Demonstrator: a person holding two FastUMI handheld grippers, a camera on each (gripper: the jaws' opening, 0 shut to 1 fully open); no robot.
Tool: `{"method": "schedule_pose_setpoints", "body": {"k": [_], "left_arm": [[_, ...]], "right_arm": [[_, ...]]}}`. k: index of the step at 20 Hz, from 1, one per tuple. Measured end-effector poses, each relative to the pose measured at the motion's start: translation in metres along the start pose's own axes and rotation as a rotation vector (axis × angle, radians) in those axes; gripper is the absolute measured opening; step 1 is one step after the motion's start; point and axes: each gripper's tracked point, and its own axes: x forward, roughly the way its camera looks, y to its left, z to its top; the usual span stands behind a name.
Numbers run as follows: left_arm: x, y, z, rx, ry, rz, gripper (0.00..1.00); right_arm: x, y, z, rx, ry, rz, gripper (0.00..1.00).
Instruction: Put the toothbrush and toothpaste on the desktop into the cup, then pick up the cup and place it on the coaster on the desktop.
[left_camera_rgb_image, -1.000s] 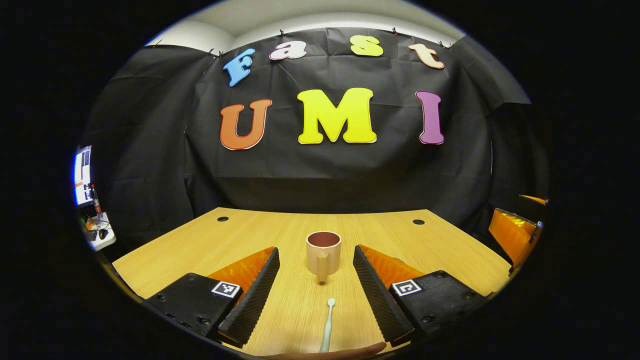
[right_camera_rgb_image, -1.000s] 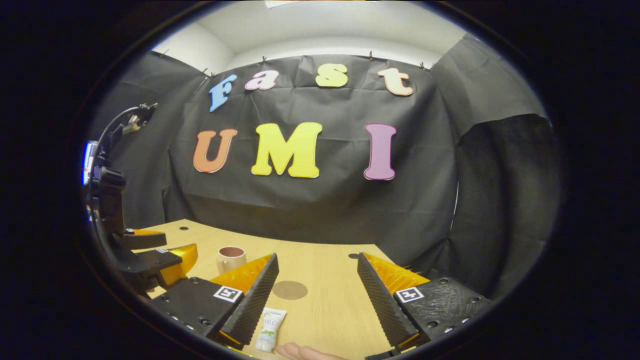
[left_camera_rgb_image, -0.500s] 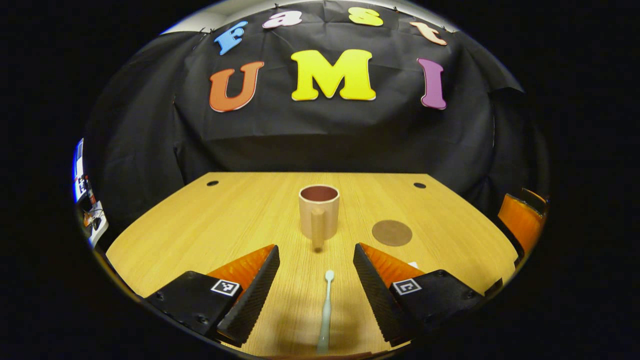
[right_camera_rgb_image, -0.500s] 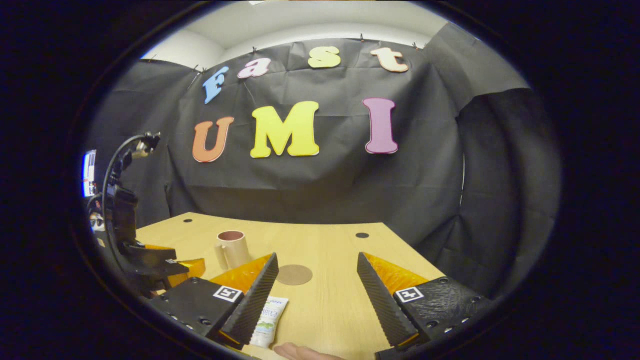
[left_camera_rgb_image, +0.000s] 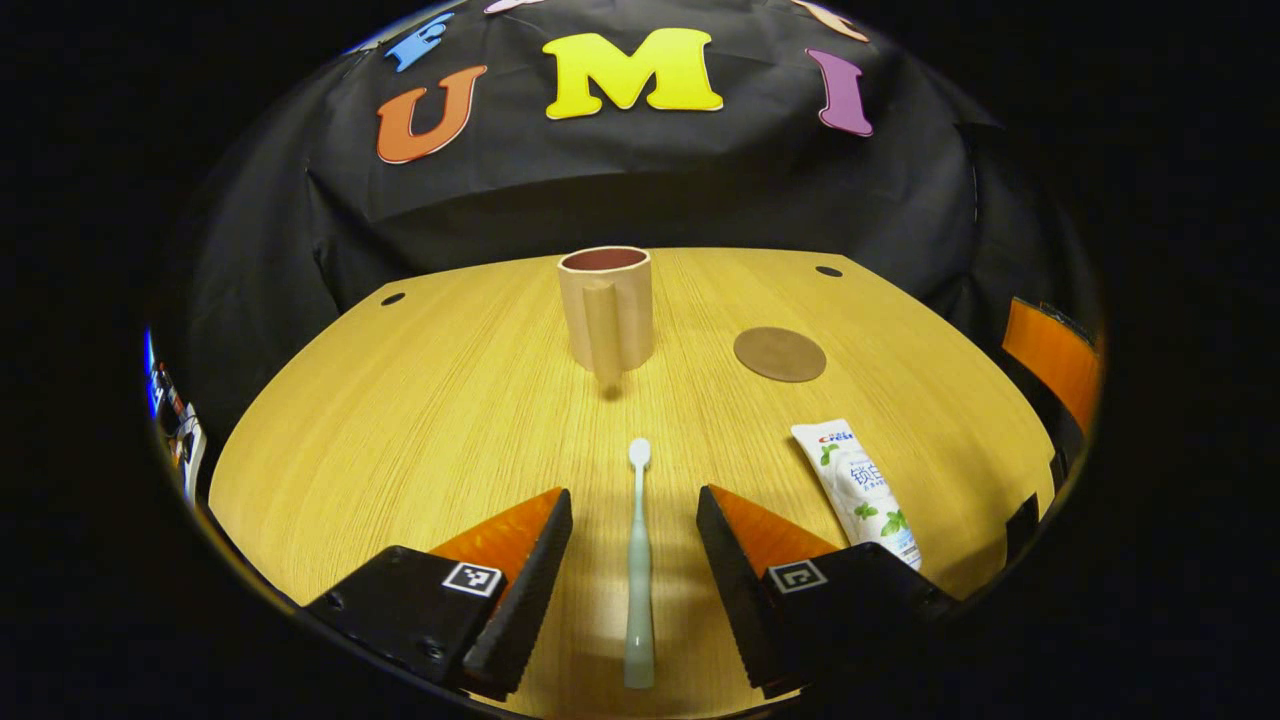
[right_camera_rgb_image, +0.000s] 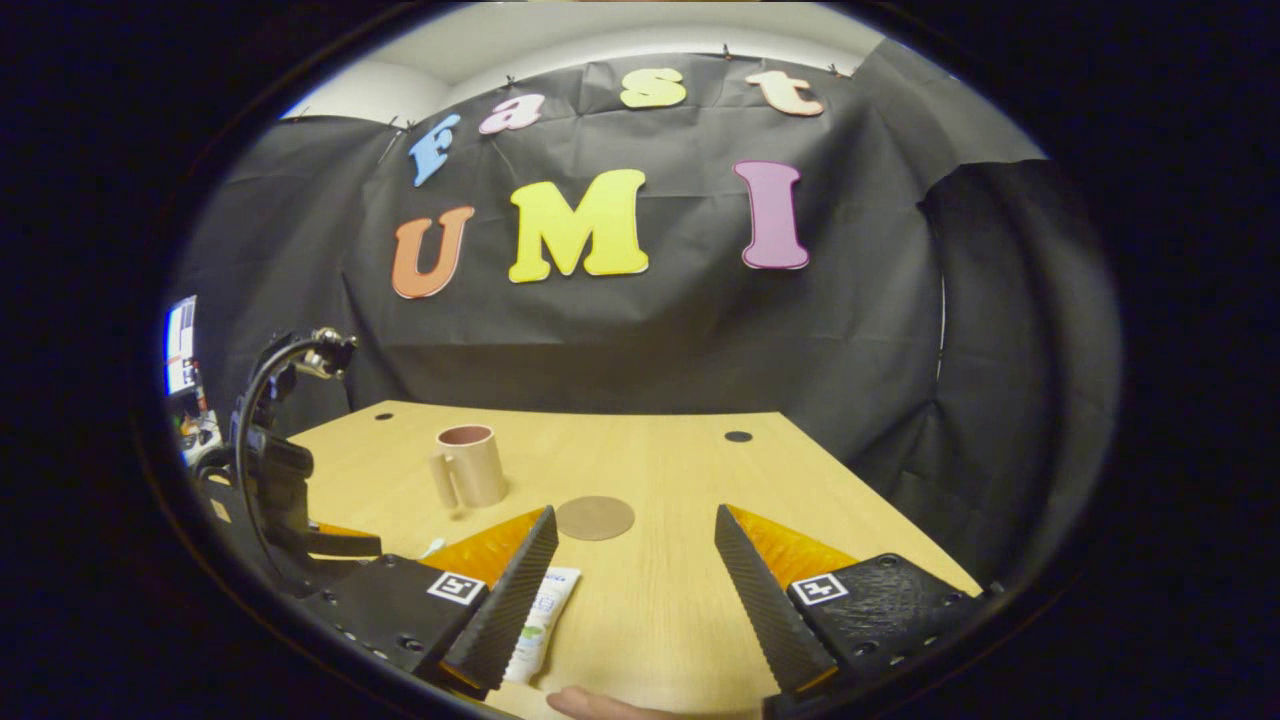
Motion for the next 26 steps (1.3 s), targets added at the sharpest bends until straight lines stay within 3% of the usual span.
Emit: {"method": "schedule_pose_setpoints", "body": {"k": [4, 6, 8, 9, 11, 17, 26], "left_arm": [[0.003, -0.003, -0.017, -0.018, 0.069, -0.016, 0.71], [0.003, -0.002, -0.02, -0.004, 0.079, -0.013, 0.6], [0.003, -0.002, -0.022, 0.013, 0.085, -0.003, 0.4], [0.003, -0.003, -0.022, 0.018, 0.081, -0.002, 0.24], [0.002, -0.002, -0.022, 0.029, 0.083, 0.0, 0.13], [-0.005, 0.006, -0.009, 0.011, 0.022, 0.015, 0.1], [-0.059, 0.021, 0.072, -0.005, -0.37, 0.089, 0.1]], "right_arm": [[0.002, 0.009, -0.006, -0.016, 0.018, 0.021, 0.95], [0.004, 0.013, -0.009, -0.027, 0.026, 0.024, 0.97], [0.006, 0.017, -0.013, -0.04, 0.039, 0.03, 0.97], [0.006, 0.02, -0.014, -0.043, 0.045, 0.036, 0.95], [0.007, 0.025, -0.016, -0.047, 0.057, 0.048, 0.95], [0.009, 0.039, -0.028, -0.046, 0.101, 0.082, 0.95], [0.015, 0.058, -0.071, -0.044, 0.24, 0.116, 0.97]]}}
